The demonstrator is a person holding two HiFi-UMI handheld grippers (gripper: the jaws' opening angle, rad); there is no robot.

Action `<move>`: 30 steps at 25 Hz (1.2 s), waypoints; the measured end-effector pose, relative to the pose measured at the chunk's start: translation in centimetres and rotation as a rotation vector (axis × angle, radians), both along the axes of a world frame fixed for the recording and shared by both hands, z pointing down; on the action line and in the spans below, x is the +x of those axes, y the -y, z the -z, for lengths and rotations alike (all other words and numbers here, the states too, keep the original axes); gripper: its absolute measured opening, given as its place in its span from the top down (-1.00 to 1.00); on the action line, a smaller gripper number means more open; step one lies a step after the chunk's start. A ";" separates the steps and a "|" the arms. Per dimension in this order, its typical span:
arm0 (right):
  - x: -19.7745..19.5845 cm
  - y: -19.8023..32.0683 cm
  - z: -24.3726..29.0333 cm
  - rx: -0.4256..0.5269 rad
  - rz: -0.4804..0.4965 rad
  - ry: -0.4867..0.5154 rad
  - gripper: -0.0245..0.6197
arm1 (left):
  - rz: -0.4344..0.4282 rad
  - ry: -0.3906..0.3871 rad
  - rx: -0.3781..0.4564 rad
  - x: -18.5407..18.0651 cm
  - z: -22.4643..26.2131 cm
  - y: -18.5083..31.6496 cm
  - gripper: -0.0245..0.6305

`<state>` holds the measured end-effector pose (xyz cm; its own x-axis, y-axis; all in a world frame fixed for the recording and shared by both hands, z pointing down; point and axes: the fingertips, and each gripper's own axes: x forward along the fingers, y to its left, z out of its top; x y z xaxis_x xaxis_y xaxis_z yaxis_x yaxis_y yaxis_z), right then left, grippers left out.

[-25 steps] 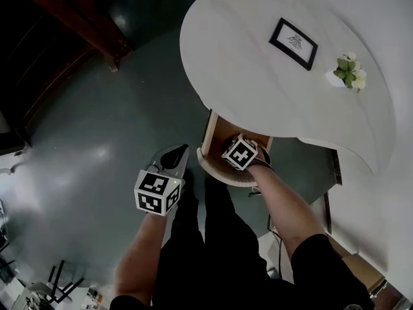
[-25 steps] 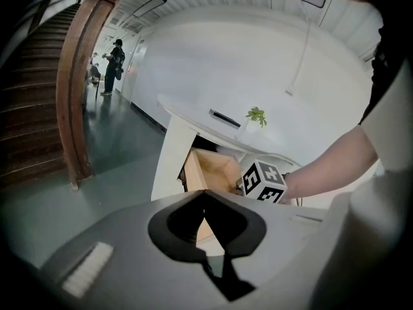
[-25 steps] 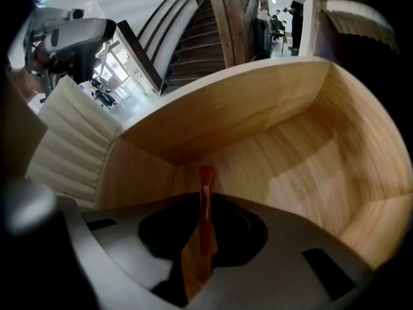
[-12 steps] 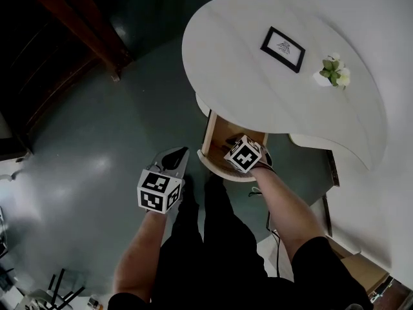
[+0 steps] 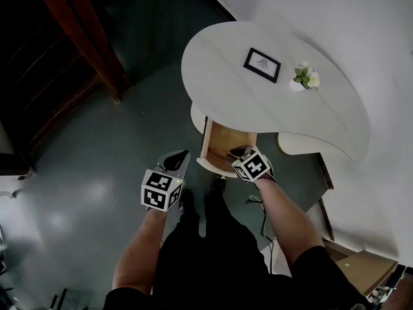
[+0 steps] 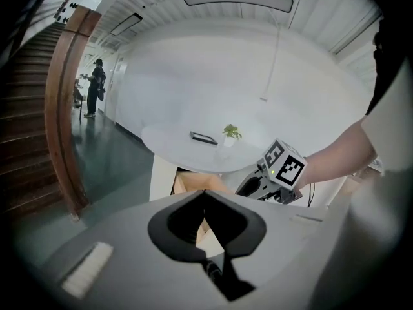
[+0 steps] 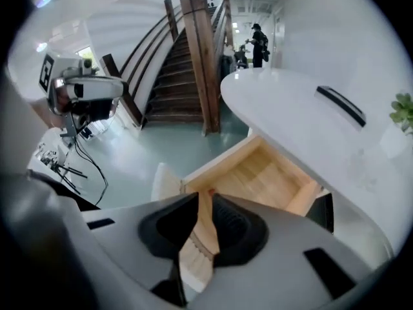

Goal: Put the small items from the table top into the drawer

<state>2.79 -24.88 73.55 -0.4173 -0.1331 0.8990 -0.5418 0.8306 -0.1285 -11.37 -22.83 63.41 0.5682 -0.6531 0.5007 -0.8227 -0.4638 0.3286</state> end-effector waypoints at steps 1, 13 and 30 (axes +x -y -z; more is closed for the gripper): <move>0.3 -0.4 1.0 0.006 -0.028 0.014 0.68 | -0.009 -0.004 0.006 0.1 0.6 -0.4 0.89; 4.0 -3.7 8.2 0.082 -0.207 0.201 0.75 | 0.005 0.013 0.098 1.2 6.5 -1.4 0.89; 16.1 -5.5 19.7 0.196 -0.166 0.564 0.89 | 0.089 0.117 0.217 13.6 14.6 -4.2 0.89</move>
<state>18.87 -19.35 53.81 -0.7808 -0.3773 0.4980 -0.5589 0.7781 -0.2867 2.21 -18.65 48.81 0.4500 -0.7973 0.4022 -0.8900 -0.4372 0.1291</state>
